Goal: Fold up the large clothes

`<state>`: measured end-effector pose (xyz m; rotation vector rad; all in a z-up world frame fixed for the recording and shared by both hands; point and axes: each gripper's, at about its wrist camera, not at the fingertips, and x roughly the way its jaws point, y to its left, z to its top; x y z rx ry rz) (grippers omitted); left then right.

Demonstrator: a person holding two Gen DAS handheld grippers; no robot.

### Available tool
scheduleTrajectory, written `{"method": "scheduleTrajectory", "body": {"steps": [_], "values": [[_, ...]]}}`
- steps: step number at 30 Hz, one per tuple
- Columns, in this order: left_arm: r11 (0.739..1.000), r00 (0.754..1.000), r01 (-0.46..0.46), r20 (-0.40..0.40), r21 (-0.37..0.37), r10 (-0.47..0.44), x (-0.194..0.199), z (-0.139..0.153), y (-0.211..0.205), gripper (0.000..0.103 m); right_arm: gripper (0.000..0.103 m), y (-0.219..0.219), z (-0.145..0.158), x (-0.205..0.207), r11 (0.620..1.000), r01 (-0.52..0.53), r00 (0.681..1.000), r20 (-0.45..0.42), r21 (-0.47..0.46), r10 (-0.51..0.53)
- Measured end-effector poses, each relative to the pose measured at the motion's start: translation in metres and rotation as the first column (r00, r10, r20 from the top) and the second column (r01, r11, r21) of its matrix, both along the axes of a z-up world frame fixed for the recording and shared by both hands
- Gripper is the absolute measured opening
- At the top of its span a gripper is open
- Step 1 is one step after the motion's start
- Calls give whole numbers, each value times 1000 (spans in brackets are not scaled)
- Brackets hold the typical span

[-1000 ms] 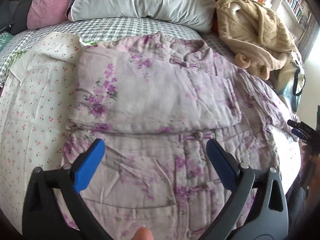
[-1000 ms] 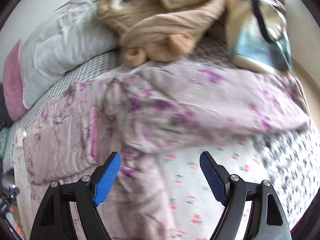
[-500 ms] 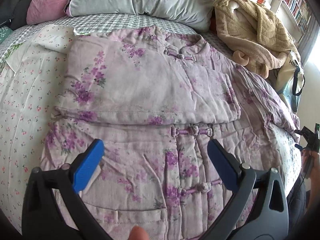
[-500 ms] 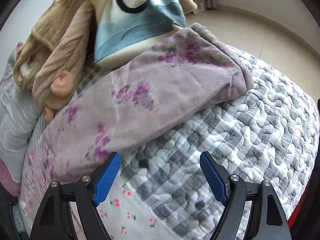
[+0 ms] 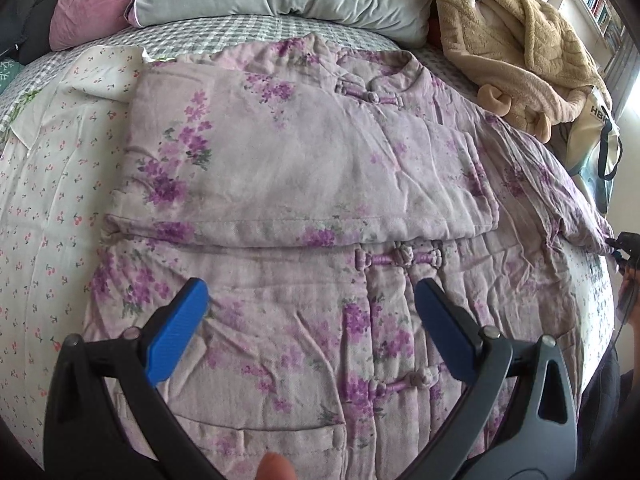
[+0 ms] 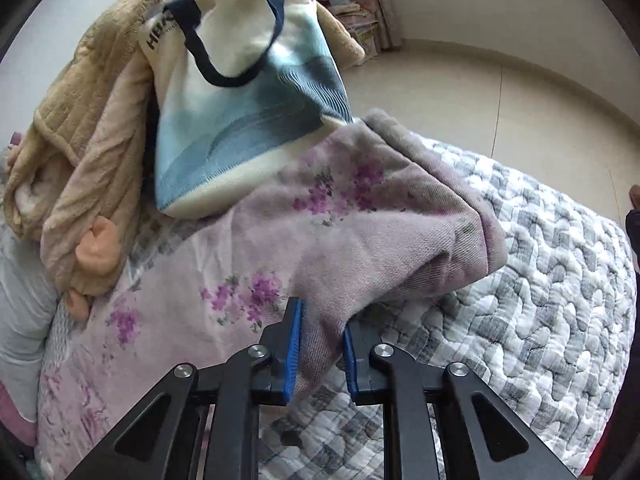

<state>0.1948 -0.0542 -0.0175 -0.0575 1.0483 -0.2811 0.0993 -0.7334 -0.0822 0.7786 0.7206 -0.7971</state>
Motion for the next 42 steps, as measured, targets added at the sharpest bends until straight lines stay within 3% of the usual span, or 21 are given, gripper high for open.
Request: {"method": "scheduleTrajectory", "body": {"steps": [7, 13, 18, 20, 23, 27, 31, 33, 34, 35, 36, 39, 42], "values": [[1000, 999, -18, 40, -24, 19, -2, 17, 15, 102, 9, 55, 102, 16, 975, -92, 993, 48, -203, 103], [997, 998, -22, 64, -70, 27, -2, 22, 28, 102, 9, 155, 187, 60, 888, -240, 952, 83, -392, 294], [992, 997, -8, 77, -126, 18, -3, 24, 37, 102, 9, 256, 220, 106, 797, -412, 862, 95, -441, 498], [990, 996, -8, 86, -141, 20, -4, 24, 39, 102, 8, 294, 221, 120, 757, -477, 815, 99, -446, 571], [986, 994, 5, 108, -164, 13, -4, 23, 41, 102, 8, 359, 217, 143, 664, -586, 724, 67, -464, 686], [988, 996, 0, 89, -157, 14, -2, 16, 41, 102, 8, 442, 185, 173, 539, -725, 591, 14, -428, 806], [989, 998, 0, 67, -147, 10, -1, 9, 42, 102, 14, 487, 133, 196, 475, -820, 519, -67, -320, 852], [990, 998, 3, 64, -142, 6, 0, 9, 41, 102, 26, 483, 110, 198, 473, -840, 514, -114, -265, 850], [990, 998, 9, 56, -142, -1, 1, 9, 40, 102, 38, 478, 102, 200, 480, -842, 520, -137, -246, 843], [990, 999, 8, 45, -142, -2, 3, 8, 40, 102, 58, 468, 91, 201, 493, -839, 533, -167, -230, 830], [990, 1000, 2, 26, -141, 2, 5, 8, 39, 102, 65, 460, 85, 201, 506, -831, 548, -188, -230, 815], [991, 1000, 10, -3, -135, -11, 14, 8, 28, 102, 70, 432, 77, 180, 549, -791, 606, -220, -269, 765], [992, 997, 77, 20, -95, -75, 29, 16, -4, 93, 73, 407, 65, 153, 590, -766, 640, -215, -257, 737]]}}
